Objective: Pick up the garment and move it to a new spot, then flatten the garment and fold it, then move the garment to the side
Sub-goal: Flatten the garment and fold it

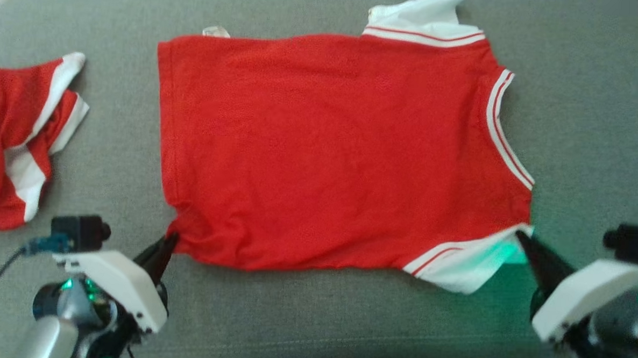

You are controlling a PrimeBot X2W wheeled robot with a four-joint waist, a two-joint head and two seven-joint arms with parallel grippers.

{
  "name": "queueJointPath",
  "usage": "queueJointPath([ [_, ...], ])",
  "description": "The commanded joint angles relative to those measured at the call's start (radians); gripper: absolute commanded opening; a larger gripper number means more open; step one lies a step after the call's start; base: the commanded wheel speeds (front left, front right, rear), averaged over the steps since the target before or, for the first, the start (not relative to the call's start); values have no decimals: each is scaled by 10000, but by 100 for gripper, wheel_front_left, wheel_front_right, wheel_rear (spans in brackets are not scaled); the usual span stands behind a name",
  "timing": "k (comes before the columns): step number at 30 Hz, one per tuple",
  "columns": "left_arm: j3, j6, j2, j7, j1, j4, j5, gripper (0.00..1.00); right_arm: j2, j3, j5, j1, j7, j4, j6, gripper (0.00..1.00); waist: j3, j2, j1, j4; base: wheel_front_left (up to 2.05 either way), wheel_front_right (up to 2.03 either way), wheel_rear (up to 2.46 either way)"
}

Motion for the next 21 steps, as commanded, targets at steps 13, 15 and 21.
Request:
queueJointPath([
  [13,804,-315,392,727,-1920,87,-928,0,-121,-112,-451,-3564,-799,1340,-7,0,966,0,1,300,0,0,0],
  [15,848,-363,335,809,-2103,214,-1119,0,-137,-115,-497,-3931,-1034,1762,-7,0,1027,0,1,360,0,0,0],
  [21,872,-513,191,973,-2711,705,-1475,0,-278,-45,-383,-4831,-1673,2882,-7,0,1206,0,1,469,0,0,0],
])
